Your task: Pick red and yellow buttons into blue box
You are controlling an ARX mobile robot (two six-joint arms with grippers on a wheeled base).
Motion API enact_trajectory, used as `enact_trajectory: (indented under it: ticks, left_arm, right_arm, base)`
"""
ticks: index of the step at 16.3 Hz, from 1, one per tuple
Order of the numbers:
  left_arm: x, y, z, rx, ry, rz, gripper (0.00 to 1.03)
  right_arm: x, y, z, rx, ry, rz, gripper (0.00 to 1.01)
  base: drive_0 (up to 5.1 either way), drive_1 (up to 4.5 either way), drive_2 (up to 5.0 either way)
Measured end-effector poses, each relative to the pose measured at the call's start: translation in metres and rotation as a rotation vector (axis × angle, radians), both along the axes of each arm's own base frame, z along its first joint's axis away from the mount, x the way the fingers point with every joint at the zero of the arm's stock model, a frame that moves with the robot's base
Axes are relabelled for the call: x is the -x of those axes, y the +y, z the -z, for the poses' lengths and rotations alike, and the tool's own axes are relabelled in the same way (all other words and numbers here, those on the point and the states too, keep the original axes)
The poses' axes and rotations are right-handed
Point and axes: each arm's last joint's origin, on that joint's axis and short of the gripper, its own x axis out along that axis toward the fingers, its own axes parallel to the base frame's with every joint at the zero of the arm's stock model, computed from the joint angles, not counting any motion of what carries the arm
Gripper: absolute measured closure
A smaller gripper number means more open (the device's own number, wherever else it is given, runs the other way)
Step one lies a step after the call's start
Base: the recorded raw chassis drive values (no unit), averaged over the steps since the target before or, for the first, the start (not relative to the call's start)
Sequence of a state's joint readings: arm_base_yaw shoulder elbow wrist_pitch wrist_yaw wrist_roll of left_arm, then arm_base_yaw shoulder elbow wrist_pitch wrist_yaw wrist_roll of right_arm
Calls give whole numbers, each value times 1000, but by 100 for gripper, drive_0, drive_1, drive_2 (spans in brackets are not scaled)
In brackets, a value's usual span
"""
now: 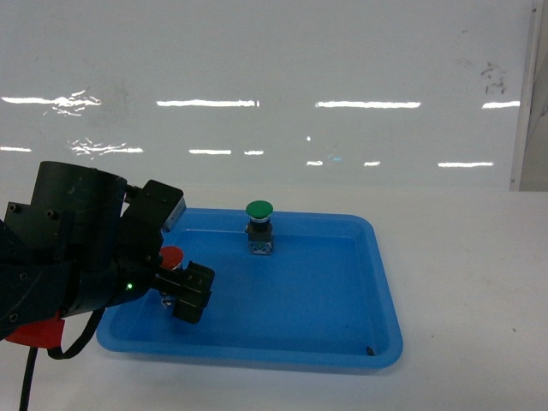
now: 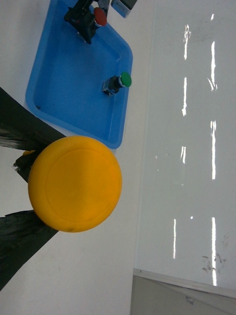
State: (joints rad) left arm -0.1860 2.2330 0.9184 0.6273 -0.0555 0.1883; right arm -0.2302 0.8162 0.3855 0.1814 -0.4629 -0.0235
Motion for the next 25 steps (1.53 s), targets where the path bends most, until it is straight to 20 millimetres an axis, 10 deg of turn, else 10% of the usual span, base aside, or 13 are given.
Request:
enact_trajectory:
  ticks: [2,8,16,25]
  left_arm:
    - [0,0,0,-2,0,1,13]
    - [0,0,0,-2,-2,1,78]
    - [2,2,-5,2,-21,-1,79]
    - [24,11,-99,80,-236,70,79]
  right_arm:
    - [0,0,0,0,0,0,75]
    - [0,0,0,0,0,0,75]
    - [0,0,0,0,0,0,75]
    - [0,0,0,0,0,0,75]
  base:
    - [0,0,0]
    - [0,0,0]
    - [0,0,0]
    - [0,0,0]
